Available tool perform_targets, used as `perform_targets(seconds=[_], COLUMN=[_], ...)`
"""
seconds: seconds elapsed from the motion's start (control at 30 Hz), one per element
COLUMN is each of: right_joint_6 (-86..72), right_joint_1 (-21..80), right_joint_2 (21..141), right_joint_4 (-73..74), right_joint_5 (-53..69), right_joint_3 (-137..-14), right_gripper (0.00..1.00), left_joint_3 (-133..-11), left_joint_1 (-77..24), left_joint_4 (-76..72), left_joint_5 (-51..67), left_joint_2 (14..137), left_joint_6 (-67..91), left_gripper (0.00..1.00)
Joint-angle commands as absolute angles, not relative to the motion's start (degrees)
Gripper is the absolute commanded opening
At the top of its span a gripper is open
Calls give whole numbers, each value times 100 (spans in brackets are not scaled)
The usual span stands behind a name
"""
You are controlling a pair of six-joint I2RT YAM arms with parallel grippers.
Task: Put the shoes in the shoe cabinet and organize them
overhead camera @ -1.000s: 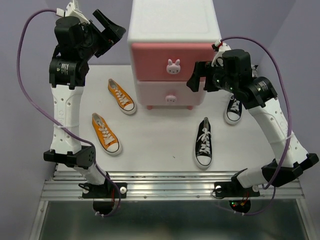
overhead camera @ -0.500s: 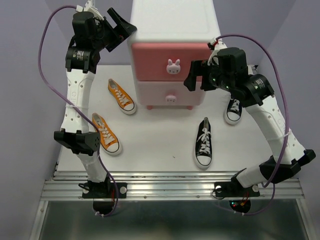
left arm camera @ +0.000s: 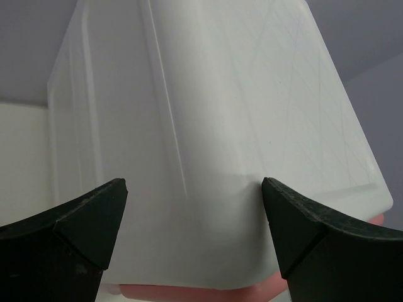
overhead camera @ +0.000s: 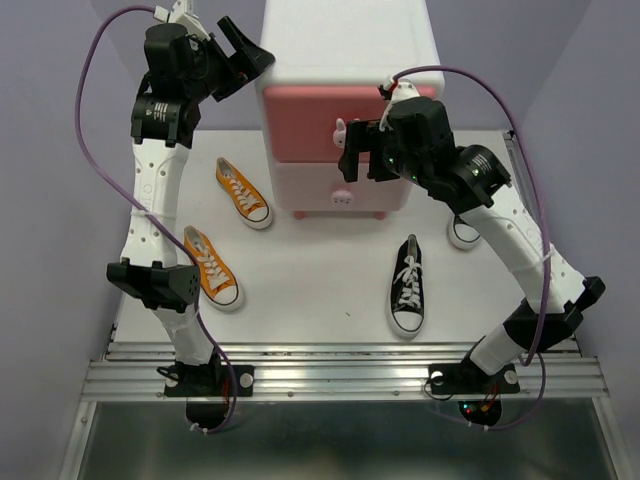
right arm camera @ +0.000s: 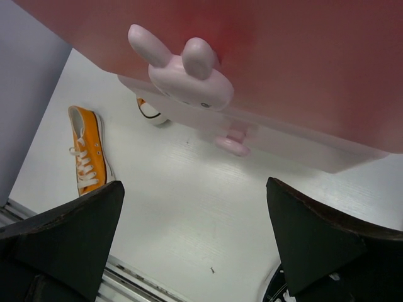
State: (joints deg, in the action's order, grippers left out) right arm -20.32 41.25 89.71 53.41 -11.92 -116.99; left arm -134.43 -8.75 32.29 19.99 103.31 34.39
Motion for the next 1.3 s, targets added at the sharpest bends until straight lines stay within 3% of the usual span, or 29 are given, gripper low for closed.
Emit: perform_targets(seconds=[0.0, 0.3, 0.87, 1.27], right_joint_6=[-2179, -2391, -2760, -2936], right_joint_1=[4526, 4913, 4913, 4913], right_joint_2=[9105, 9720, 10371, 10512], right_joint_4=[4957, 4641, 4483, 4368], right_joint_5=[-2327, -3980, -4702, -4887], right_joint_3=[-12102, -12550, -13061, -13061], right_gripper=[100, 100, 97, 53], left_joint_3=[-13271, -13333, -13043, -13034], left_joint_1=[-1028, -1283, -1327, -1345], left_joint_4=[3481, 3410, 3542, 3647], left_joint_5=[2407, 2628, 2391, 2303], left_joint_2=[10265, 10441, 10441, 10450], left_joint_6=[3085, 3146, 3226, 3234], left_gripper=[99, 99, 99, 99])
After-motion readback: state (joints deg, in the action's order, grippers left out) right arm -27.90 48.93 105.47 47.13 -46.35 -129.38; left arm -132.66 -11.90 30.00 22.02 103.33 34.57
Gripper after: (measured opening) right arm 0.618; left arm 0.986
